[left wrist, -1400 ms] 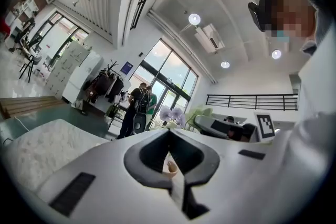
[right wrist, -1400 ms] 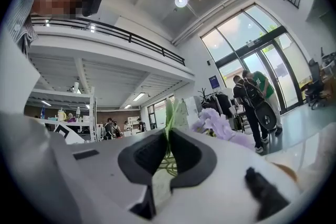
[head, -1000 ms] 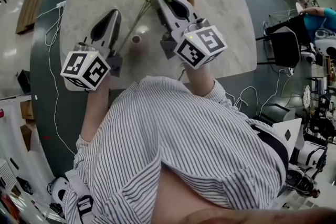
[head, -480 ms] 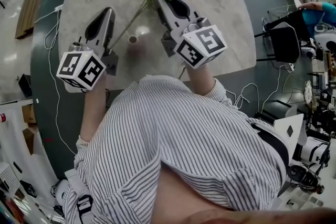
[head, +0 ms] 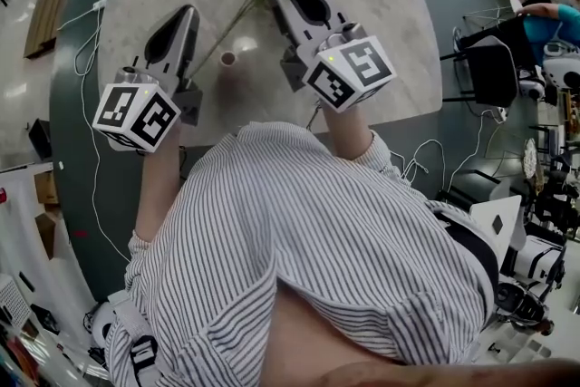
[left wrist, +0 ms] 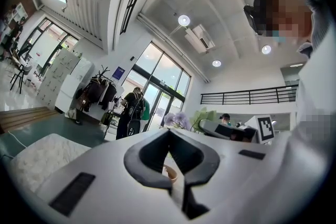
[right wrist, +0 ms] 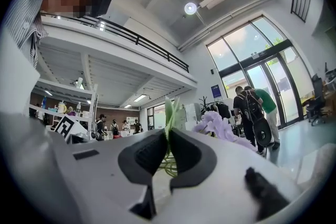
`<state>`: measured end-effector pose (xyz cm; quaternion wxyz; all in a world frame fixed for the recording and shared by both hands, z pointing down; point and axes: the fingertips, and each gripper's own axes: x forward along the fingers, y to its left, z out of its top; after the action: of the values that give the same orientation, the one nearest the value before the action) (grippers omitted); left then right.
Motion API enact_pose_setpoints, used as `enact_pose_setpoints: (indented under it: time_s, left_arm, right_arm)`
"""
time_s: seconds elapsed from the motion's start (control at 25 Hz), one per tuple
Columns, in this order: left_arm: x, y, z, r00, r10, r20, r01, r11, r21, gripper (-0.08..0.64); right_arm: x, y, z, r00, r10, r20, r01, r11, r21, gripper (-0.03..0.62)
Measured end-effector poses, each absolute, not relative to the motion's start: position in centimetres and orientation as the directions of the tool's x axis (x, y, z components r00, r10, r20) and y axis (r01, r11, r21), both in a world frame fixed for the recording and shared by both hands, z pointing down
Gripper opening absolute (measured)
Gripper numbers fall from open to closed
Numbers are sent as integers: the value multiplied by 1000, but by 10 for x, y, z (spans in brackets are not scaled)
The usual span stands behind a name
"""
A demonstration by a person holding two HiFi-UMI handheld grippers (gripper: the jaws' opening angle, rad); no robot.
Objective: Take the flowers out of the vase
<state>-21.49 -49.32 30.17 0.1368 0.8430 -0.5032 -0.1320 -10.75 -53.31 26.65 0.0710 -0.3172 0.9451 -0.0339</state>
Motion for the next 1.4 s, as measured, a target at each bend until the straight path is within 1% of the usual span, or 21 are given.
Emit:
enact_pose_setpoints:
  time_s: [1.0, 1.4]
  left_arm:
    - [-206, -488, 302, 469, -882, -48, -817, -454, 355, 9]
    - [-209, -484, 307, 440, -896, -59, -829, -430, 358, 9]
  right_arm:
    - [-107, -531, 270, -804, -589, -81, -584, 808, -80, 28]
    - [-106, -528, 273, -809, -583, -80, -580, 813, -55, 26]
